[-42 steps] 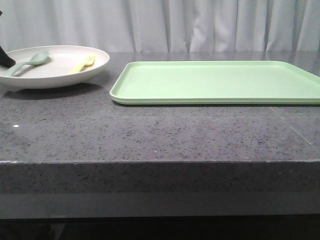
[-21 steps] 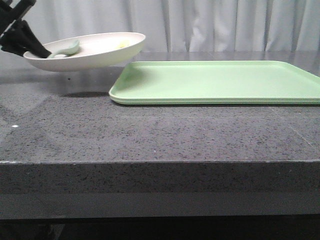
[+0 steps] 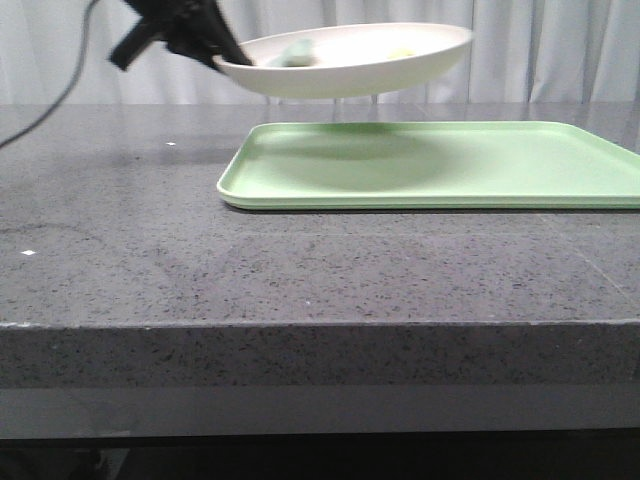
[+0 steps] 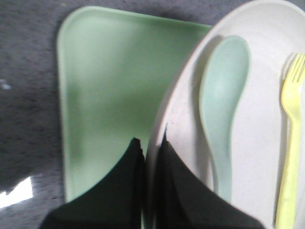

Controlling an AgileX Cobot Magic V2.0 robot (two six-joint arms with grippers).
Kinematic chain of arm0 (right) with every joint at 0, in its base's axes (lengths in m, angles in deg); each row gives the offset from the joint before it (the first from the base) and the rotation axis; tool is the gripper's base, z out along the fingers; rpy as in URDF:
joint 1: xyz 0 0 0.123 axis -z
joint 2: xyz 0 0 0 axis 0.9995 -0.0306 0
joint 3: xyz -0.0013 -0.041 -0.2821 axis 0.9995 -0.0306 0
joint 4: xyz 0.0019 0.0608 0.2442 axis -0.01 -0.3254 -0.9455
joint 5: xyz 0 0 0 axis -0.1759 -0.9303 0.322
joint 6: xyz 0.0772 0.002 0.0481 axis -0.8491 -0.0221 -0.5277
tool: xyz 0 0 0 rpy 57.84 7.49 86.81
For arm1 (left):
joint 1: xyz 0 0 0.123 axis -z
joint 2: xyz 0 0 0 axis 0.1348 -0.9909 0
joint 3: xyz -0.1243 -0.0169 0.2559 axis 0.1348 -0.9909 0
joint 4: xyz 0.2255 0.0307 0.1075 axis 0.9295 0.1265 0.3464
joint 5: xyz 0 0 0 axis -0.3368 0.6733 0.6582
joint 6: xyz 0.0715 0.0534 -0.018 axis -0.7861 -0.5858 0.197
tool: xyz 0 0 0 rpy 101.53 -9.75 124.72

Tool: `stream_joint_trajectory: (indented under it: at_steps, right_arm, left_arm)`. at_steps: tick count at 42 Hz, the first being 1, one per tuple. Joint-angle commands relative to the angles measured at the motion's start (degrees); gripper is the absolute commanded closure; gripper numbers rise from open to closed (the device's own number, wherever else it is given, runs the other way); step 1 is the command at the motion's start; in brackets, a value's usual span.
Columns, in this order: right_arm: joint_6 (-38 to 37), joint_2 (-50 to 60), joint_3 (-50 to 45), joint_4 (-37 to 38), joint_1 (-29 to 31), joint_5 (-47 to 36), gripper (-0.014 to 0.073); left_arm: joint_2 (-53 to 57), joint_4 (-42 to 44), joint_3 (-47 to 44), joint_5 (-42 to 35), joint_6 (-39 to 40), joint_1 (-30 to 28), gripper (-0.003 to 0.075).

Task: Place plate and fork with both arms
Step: 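Carry the plate over the green tray and lower it down, then open the left gripper and raise it away from the plate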

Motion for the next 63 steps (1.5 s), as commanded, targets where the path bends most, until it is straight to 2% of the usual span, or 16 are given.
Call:
stream_joint_trajectory:
  at_steps: [1,6,15,21,47,53,63]
  right_arm:
    - [0.2,-1.0,1.9,0.7,0.3,-4.3,-0.0042]
    - [0.2,-1.0,1.9,0.7,0.3,-4.3,-0.0042]
    - [0.2,-1.0,1.9,0.7,0.3,-4.3,-0.0042]
    - [0.2,-1.0,1.9,0.7,0.3,-4.3,-0.0042]
    - [0.2,-1.0,1.9,0.7,0.3,-4.3,-0.0042]
    - [0.2,-1.0,1.9,0.7,0.3,-4.3,-0.0042]
    - [0.2,-1.0,1.9,0.7,0.3,-4.3,-0.0042]
  left_arm:
    - [4.2,-1.5,2.1,-6.2,5.2,3.9,0.0738]
    - [3.0,2.4,2.1,-11.3,10.9,8.1,0.0738]
    - [0.3,6.8,2.1,-16.1,17.5,13.1,0.0738]
    - [0.0,14.3,2.1,-15.8,23.3,14.6,0.0738]
    - [0.0,16.6,2.1,-9.7,26.9,14.9,0.0731]
    - [0.0,16.8,2.1,-9.3,26.9,14.9,0.0653]
    - [0.0,16.8,2.1,-9.0,26.9,14.9,0.0444]
